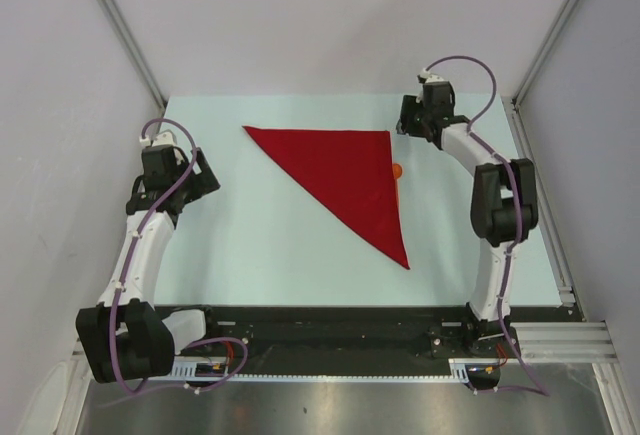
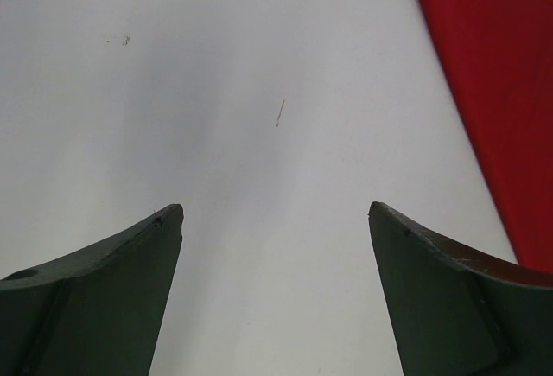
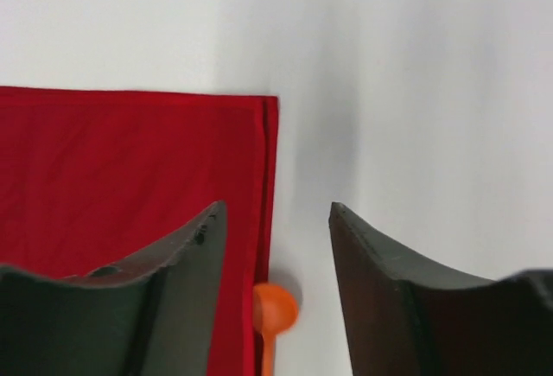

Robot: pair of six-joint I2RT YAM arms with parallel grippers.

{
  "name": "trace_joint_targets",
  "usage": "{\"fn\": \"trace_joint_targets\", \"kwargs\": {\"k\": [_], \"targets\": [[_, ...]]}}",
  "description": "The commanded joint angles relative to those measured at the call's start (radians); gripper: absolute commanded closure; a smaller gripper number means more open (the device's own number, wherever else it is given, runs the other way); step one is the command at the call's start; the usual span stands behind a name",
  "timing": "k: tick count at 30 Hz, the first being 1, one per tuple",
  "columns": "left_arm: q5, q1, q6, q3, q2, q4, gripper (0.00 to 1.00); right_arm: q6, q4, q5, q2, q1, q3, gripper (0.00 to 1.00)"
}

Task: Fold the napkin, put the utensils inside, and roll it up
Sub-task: Grab a utensil with the right arm

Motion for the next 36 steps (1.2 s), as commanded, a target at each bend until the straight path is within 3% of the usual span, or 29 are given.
{"fn": "trace_joint_targets", "kwargs": {"k": [1,7,15,36], "targets": [[0.038,0.011,0.019,0.015,-0.014,0.013,0.07,0.009,-0.085,0.044,-0.141,-0.008,-0.142,0.49],[0.053,0.011,0.014,0.014,-0.018,0.016,0.07,0.023,-0.137,0.044,-0.206,0.016,-0.3,0.6],[0.064,0.011,0.01,0.014,-0.018,0.019,0.07,-0.011,-0.13,0.094,-0.214,0.079,-0.363,0.6],[0.067,0.012,0.008,0.015,-0.021,0.016,0.07,-0.014,-0.142,0.116,-0.125,0.123,-0.311,0.62]]}}
